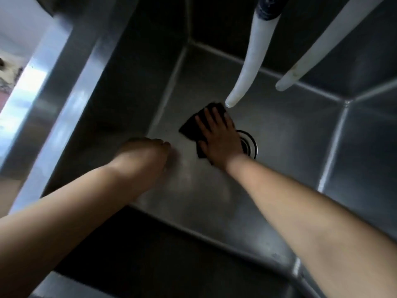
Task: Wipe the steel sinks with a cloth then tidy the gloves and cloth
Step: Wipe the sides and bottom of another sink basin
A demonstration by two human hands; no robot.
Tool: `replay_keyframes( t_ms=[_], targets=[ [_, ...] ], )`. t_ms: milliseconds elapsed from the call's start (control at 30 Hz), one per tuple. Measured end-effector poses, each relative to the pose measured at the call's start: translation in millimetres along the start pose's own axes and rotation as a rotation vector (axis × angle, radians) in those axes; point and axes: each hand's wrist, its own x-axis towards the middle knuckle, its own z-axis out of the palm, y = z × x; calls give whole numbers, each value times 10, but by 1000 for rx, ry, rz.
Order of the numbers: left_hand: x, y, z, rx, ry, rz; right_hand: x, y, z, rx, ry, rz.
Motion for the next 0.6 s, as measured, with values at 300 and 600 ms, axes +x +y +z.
replay_keyframes(
  t_ms=[300, 600],
  targets=[
    [-583, -221, 108, -63, 202, 15, 289, 241, -92, 92, -9, 265],
    [-1001, -460, 122, 158, 377, 266, -1396, -710, 389, -26, -63, -321]
  ],
)
